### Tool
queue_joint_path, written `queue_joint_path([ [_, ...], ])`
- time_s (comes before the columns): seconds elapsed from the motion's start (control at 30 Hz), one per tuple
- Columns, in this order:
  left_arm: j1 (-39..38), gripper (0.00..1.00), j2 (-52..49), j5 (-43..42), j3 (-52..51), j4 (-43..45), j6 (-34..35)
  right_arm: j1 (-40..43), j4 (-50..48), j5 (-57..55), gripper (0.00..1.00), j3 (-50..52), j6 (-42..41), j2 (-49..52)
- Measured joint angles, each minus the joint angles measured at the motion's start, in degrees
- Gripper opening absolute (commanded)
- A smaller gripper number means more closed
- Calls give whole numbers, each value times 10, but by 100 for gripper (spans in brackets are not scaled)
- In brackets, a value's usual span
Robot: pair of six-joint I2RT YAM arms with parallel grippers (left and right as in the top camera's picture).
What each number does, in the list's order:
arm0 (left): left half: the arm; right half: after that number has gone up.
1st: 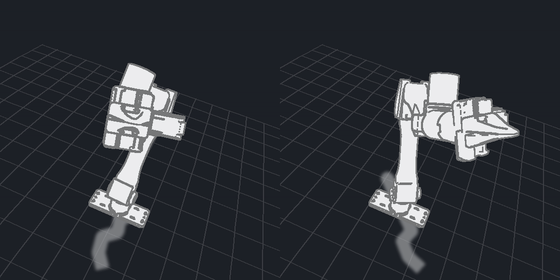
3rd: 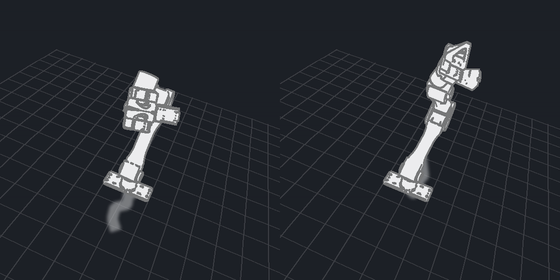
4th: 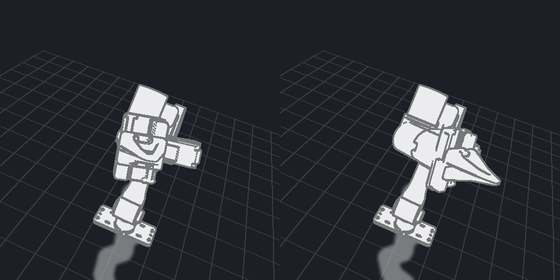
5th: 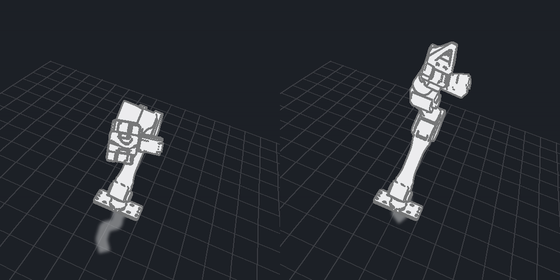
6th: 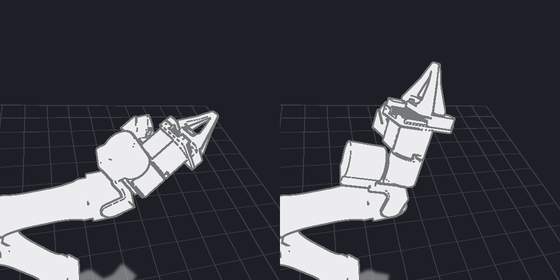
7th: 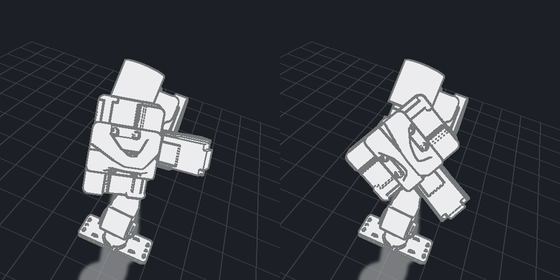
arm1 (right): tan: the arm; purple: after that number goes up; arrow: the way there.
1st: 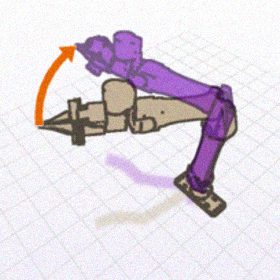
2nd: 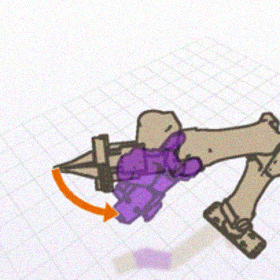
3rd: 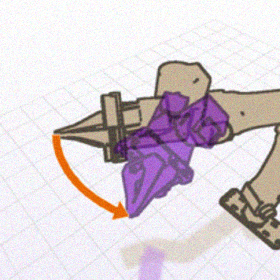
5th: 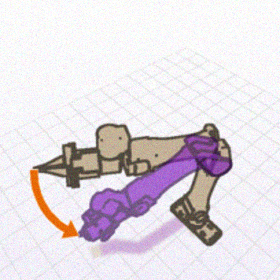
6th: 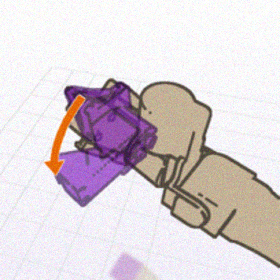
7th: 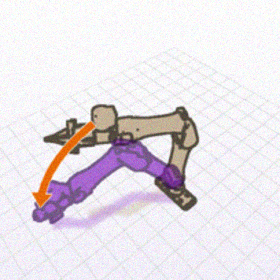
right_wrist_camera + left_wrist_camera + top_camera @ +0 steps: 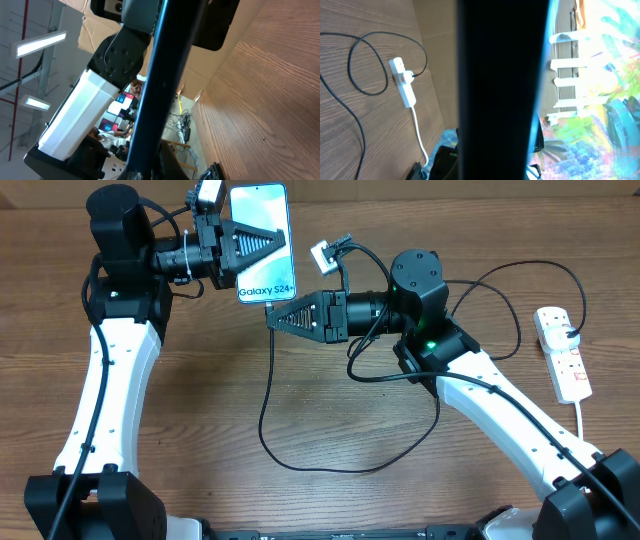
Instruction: Plug charger to phone and switch on socket
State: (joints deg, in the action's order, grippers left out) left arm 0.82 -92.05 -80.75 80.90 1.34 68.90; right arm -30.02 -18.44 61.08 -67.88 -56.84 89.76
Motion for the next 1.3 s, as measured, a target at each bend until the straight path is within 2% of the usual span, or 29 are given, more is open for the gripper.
queue_joint_path([
  [1.3,0,4,0,-1,0,0,-2,1,-16,24,4,0,-3,0],
])
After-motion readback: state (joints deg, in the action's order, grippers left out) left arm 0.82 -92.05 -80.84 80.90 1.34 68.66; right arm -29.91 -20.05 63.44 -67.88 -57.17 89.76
